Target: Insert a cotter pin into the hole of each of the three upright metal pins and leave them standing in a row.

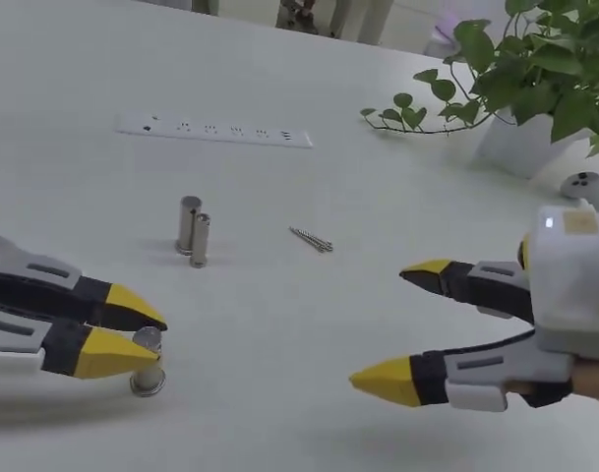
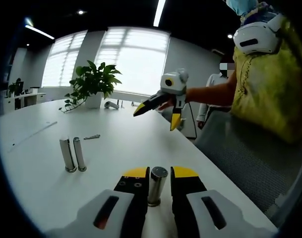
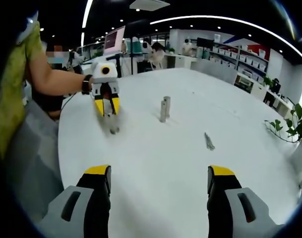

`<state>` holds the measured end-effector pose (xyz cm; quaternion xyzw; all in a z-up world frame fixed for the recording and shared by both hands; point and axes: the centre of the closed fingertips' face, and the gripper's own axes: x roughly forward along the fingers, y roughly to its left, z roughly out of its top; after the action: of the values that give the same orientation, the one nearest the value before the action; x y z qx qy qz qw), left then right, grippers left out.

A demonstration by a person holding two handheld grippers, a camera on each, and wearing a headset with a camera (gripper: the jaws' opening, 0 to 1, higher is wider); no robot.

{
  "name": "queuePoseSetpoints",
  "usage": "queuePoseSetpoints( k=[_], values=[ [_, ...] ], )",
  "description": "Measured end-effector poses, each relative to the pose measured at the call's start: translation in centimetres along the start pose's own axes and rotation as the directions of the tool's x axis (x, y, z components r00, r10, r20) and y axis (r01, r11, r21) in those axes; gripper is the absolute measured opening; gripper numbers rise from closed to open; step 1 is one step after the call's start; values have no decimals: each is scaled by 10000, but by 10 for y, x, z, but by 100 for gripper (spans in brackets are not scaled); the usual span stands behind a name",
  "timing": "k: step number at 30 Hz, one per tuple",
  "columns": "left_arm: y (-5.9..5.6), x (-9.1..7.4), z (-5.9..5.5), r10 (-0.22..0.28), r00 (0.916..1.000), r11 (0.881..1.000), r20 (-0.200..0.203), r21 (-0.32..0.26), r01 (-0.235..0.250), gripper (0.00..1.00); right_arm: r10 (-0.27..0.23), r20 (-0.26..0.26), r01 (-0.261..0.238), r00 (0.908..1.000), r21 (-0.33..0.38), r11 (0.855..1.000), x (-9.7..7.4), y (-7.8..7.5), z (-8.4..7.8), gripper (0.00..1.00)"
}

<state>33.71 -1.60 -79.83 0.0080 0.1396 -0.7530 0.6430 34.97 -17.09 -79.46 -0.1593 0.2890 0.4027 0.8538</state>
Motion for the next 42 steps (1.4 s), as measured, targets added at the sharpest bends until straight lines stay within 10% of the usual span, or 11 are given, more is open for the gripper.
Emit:
queuePoseSetpoints(
  k=[12,17,28,32,42],
  values=[
    [-8,-14,33,1249,9909,9920,503,-229,-1239,19,-160,358,162,9992,-47,9999,-7,-4,11,81],
    [-11,-19,39,2072,9783,9768,29,-555,-2067,27,-323,568,327,9979,-51,9995,-12,-8,17,80],
    [-18,-26,73,3774,9221,9259,852,-198,-3772,23,-345,868,365,9956,-218,9991,-11,-20,28,75],
    [-16,-30,75,4535,8879,8910,770,-126,-4539,24,-376,837,407,9958,-353,9985,-8,-27,32,73],
    [-29,-36,80,5297,8444,8476,800,-139,-5305,29,-332,431,364,9985,-754,9965,3,-50,43,62]
  ],
)
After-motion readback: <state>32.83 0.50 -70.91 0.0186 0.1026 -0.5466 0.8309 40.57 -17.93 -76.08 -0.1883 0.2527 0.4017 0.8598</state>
